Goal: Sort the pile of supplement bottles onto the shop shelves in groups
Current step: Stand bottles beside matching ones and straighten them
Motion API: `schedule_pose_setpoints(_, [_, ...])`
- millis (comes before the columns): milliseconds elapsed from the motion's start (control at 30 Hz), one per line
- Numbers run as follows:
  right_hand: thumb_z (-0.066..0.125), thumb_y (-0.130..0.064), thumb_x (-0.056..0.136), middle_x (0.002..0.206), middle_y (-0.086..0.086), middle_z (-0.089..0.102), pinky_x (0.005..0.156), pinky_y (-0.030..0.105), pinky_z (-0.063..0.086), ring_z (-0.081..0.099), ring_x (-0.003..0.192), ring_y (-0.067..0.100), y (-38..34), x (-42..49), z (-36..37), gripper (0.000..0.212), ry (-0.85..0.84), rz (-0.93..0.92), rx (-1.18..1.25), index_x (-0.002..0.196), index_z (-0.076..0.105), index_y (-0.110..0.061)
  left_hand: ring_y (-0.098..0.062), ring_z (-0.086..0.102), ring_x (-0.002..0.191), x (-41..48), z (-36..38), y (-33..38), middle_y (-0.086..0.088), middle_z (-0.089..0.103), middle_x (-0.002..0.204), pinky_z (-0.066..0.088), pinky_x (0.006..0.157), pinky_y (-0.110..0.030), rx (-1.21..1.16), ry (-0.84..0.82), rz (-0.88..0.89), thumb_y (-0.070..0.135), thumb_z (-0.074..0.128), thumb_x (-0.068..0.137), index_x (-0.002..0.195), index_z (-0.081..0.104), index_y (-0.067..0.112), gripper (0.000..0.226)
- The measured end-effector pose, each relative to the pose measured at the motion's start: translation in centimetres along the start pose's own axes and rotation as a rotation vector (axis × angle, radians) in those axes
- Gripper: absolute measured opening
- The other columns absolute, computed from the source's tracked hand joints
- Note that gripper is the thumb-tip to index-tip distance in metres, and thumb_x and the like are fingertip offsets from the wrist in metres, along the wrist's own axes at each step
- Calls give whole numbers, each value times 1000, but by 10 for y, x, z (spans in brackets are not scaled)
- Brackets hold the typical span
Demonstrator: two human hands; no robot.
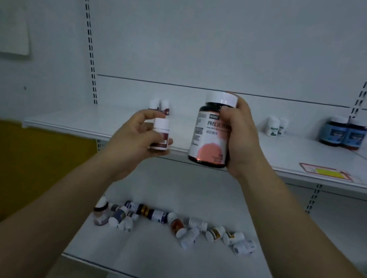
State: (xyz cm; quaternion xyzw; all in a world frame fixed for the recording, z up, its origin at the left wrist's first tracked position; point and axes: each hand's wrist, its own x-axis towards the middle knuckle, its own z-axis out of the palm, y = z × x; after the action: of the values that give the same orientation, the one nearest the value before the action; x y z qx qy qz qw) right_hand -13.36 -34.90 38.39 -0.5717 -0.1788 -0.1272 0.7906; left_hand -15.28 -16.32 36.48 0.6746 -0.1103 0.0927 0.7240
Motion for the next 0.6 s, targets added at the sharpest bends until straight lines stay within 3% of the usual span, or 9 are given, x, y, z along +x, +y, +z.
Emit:
schedule_pose_setpoints(100, [69, -28, 76, 108, 5, 65, 77, 38, 57, 67, 88, 18, 21, 32, 37, 42, 75, -49, -98, 114, 51, -30, -25, 68, 89, 49, -51, -1, -5, 65, 106, 54, 84, -44, 337, 0, 41, -1, 59, 87, 99, 53, 28, 32])
schedule_pose_setpoints(167, [75, -25, 81, 110, 0, 60, 84, 34, 55, 63, 92, 14, 36, 50, 59, 49, 116, -83, -240, 120, 47, -31, -26, 66, 86, 82, -78, -4, -2, 64, 103, 54, 76, -42, 547, -29, 35, 4, 64, 85, 99, 51, 30, 32])
schedule_pose_setpoints(233, [75, -25, 80, 110, -3, 58, 79, 22, 51, 59, 90, 6, 49, 64, 75, 55, 138, -98, -326, 126, 44, -31, -26, 62, 81, 111, -94, -10, -1, 58, 103, 51, 66, -34, 681, -59, 19, 6, 66, 84, 103, 49, 29, 34])
schedule_pose_setpoints(300, [74, -26, 80, 110, -6, 56, 75, 15, 47, 56, 89, 0, 61, 74, 85, 59, 159, -101, -380, 130, 42, -32, -24, 61, 82, 136, -104, -18, 1, 54, 102, 52, 68, -31, 747, -112, 14, 6, 67, 82, 109, 47, 31, 41])
schedule_pose_setpoints(400, [74, -31, 80, 117, -3, 54, 80, 20, 49, 57, 94, 4, 78, 88, 93, 64, 207, -105, -447, 132, 38, -39, -22, 62, 89, 169, -111, -30, 4, 52, 101, 53, 77, -33, 838, -203, 58, 9, 68, 82, 115, 49, 32, 44])
schedule_pose_setpoints(467, [73, -34, 80, 118, -4, 53, 74, 15, 46, 57, 93, 3, 85, 93, 95, 64, 214, -105, -493, 132, 36, -42, -21, 60, 93, 187, -110, -36, 2, 55, 106, 52, 85, -37, 924, -241, 125, 15, 70, 81, 113, 49, 32, 42])
schedule_pose_setpoints(600, [70, -33, 83, 109, -13, 50, 69, 11, 40, 53, 91, 0, 94, 99, 92, 62, 211, -92, -554, 132, 34, -43, -20, 56, 100, 215, -103, -48, 0, 58, 114, 45, 84, -29, 1087, -269, 264, 25, 72, 82, 115, 48, 27, 40])
